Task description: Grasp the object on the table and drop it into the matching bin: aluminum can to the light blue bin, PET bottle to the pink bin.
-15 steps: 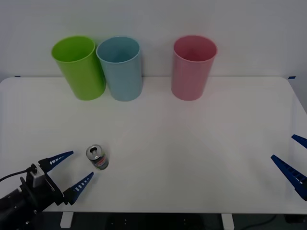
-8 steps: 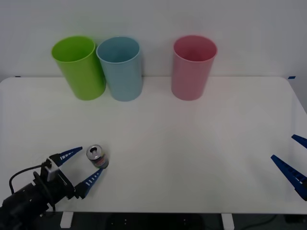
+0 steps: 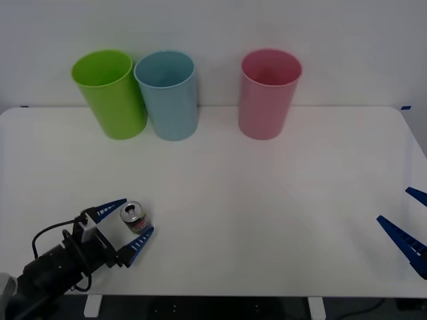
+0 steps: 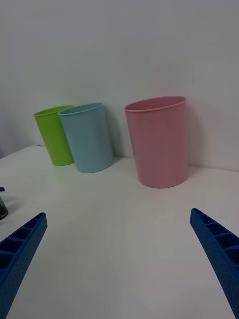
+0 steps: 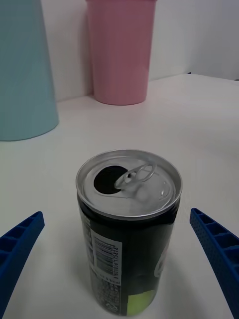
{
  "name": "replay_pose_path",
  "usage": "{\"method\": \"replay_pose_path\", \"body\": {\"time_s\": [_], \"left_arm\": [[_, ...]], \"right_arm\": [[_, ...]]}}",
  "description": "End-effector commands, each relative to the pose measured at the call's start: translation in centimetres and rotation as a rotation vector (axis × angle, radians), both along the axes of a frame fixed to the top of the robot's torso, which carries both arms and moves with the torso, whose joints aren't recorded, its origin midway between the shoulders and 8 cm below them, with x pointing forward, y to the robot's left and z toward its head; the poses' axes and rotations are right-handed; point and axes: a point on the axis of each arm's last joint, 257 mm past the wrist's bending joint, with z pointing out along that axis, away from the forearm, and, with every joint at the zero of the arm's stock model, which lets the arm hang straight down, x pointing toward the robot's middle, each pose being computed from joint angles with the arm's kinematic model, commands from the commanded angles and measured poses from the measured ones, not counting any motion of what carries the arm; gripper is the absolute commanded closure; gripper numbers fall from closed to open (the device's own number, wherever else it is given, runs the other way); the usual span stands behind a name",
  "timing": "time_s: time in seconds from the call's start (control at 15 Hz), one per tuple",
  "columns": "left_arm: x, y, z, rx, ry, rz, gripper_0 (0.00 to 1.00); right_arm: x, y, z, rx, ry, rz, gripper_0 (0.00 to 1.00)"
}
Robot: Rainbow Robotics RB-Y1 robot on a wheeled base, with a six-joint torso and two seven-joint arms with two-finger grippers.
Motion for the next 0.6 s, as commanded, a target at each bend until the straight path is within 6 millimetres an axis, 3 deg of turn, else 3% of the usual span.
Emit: {"method": "replay_pose_path", "body": {"time_s": [0.07,0.4,0.47,0.53,0.6], "left_arm": [[0.09,-0.35,-0.21,0.003,0.002,-0.005,0.00],[0.01,-0.67,-0.28,0.003,0.004,-0.012,0.00],[-0.03,-0.59,-0.33,0.004,0.004,-0.010,0.04],[0.03,-0.61,-0.27,0.004,0.002,-0.011,0.48],[0.00,-0.68,-0.32,0.009,0.000,-0.013,0.81]], "right_arm": [[0.00,0.00,0.00,0.000,0.000,0.000,0.00],[0.00,0.00,0.00,0.000,0.000,0.000,0.00],[0.00,0.00,0.00,0.000,0.000,0.000,0.00],[0.00,0.00,0.00,0.000,0.000,0.000,0.00],[0.00,0.00,0.00,0.000,0.000,0.000,0.00]]}}
